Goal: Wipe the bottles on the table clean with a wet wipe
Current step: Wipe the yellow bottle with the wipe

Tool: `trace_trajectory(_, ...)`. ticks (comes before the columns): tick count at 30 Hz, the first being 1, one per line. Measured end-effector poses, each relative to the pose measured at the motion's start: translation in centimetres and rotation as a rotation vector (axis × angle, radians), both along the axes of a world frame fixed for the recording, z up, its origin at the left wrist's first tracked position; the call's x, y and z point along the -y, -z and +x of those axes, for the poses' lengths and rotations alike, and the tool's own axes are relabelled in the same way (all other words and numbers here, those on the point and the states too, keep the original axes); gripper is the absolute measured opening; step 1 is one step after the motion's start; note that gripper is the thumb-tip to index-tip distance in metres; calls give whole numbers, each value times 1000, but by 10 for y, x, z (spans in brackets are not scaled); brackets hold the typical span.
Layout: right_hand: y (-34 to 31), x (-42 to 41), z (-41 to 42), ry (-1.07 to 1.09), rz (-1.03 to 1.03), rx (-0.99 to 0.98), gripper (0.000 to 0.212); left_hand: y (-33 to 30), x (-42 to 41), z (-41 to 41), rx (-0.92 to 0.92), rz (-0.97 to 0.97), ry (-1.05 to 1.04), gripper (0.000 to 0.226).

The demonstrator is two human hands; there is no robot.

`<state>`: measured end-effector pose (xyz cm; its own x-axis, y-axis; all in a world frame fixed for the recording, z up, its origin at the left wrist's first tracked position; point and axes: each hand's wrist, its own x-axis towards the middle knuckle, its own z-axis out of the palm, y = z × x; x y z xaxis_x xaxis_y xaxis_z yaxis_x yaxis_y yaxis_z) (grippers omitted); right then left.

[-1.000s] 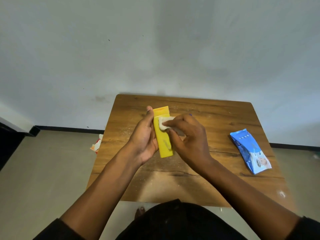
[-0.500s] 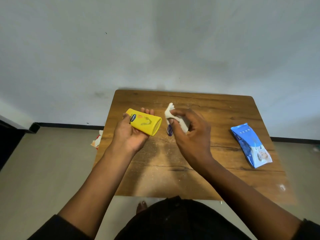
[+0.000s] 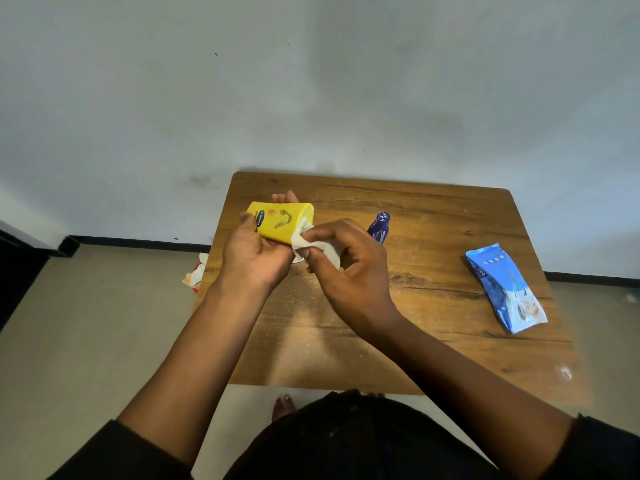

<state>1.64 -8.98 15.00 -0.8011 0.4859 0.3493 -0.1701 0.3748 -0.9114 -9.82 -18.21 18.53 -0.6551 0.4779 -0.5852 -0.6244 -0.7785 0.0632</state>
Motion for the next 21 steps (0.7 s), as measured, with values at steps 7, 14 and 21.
trace_trajectory(7, -2, -6, -8, 96, -131, 35, 18, 1, 2, 2, -41, -32, 2, 51)
trace_trajectory(14, -3, 3, -12, 216, 97, -19, 19, 4, 5, 0, -23, -30, 7, 52)
trace_trajectory(21, 2, 8, -18, 216, 329, -56, 22, 4, 14, -11, -38, -11, 0, 48)
